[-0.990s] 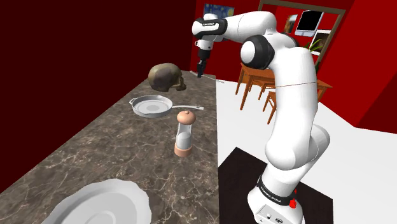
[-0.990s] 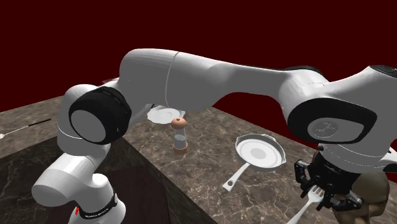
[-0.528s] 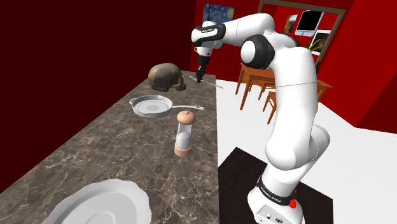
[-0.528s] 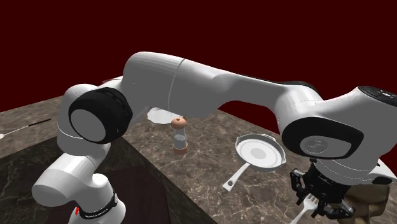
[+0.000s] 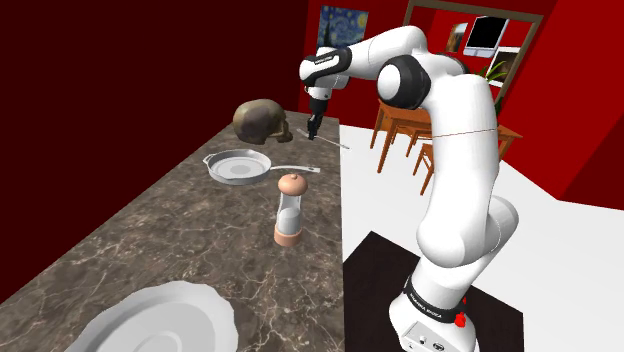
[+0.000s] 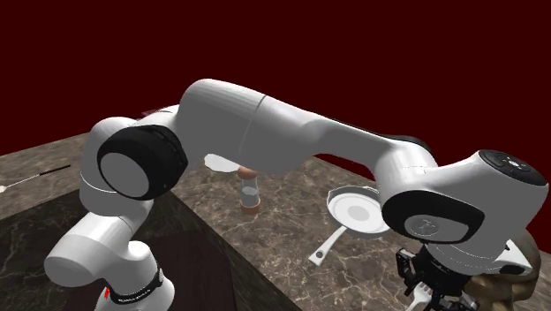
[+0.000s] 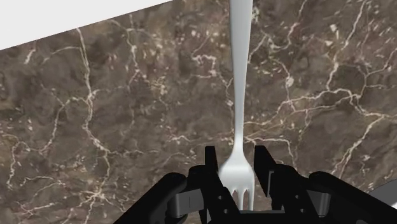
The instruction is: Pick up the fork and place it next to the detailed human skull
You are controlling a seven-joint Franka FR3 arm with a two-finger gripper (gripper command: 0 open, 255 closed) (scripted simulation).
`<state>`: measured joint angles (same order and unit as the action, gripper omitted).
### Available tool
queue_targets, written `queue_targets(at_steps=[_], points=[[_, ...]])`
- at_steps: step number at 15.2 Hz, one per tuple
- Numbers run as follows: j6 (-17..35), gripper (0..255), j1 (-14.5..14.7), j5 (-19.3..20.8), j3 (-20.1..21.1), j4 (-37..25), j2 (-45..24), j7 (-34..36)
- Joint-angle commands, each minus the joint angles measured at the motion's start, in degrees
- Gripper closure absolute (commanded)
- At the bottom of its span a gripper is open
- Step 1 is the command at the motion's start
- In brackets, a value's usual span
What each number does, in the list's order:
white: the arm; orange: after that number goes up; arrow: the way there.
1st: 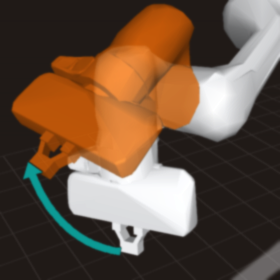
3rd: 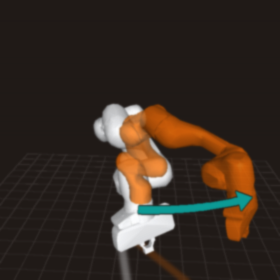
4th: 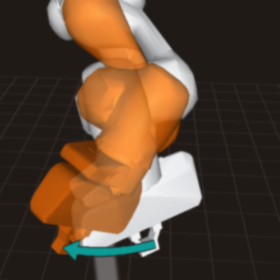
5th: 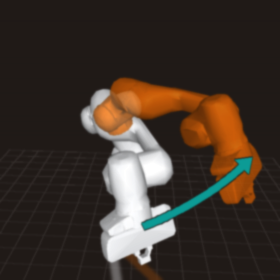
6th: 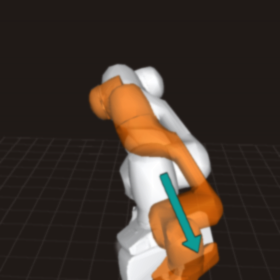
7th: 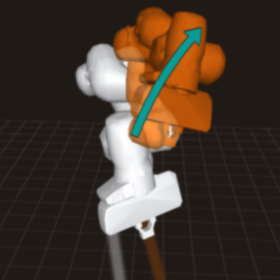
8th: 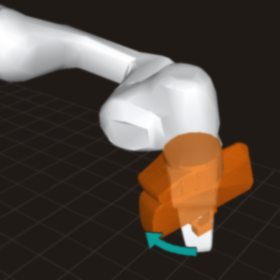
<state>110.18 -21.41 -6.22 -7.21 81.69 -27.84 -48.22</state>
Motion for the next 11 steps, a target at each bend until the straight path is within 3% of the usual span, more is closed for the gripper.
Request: queue_targets(at_steps=[1,11], points=[[1.4,255,0.0,-0.1,0.1,0.9,-0.5,0.0],[7.9,255,0.1,-0.6,0.3,5.2,-2.8,-0.6]])
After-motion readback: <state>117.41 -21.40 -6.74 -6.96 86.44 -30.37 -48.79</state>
